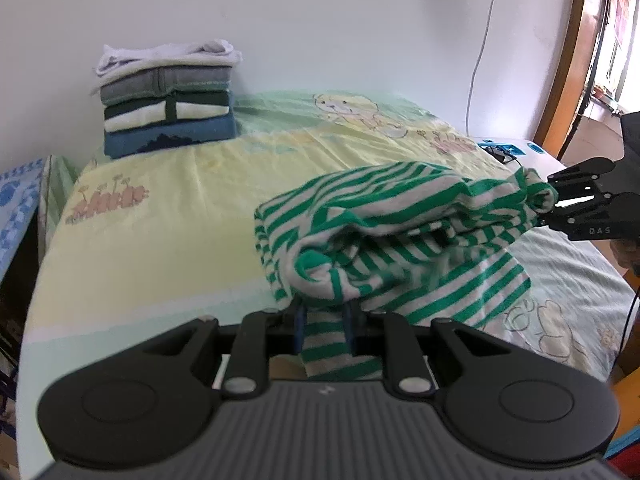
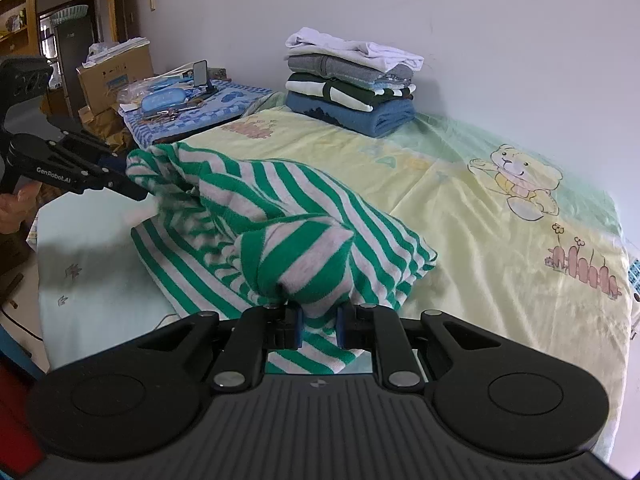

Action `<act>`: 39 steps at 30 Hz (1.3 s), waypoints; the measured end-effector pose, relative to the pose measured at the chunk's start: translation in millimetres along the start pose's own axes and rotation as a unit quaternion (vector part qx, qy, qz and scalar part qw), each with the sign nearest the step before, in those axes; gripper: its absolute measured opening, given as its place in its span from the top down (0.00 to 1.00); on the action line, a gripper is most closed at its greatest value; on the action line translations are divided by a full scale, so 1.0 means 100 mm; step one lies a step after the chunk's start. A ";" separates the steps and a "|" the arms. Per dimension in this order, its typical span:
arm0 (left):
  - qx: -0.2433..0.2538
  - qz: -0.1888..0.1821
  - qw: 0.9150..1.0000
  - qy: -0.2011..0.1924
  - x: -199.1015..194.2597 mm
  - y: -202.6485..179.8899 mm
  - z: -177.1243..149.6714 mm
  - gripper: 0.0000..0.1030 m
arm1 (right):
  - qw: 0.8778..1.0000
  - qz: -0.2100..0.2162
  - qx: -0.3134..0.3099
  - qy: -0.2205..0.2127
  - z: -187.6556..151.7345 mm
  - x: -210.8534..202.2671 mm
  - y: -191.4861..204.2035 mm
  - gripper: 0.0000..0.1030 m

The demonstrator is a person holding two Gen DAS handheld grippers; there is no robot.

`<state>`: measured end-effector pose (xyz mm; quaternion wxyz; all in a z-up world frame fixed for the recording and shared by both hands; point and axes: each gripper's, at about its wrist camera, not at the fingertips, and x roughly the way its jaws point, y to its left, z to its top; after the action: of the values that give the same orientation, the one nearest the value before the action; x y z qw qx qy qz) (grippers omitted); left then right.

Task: Fold clothes
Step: 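Carry the lifted shirt with both grippers and lay it down on the bed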

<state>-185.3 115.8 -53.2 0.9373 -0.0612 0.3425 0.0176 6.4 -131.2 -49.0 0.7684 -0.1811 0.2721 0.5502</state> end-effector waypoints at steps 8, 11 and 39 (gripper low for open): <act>-0.007 -0.001 1.000 0.010 0.03 0.01 -0.06 0.83 | 1.000 -0.005 -0.026 0.012 -0.08 0.03 0.06 0.85; -0.007 -0.006 1.000 0.019 0.01 0.00 -0.11 0.83 | 0.999 -0.011 -0.043 0.015 -0.13 0.05 0.10 0.85; 0.088 0.081 0.993 -0.002 0.27 -0.31 -0.06 0.50 | 0.995 -0.091 -0.039 -0.023 -0.01 -0.41 0.70 0.40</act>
<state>-166.1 84.3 -71.9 0.9354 0.0495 0.3446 0.0629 -69.6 -139.3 -23.5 0.8138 -0.2221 0.2150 0.4922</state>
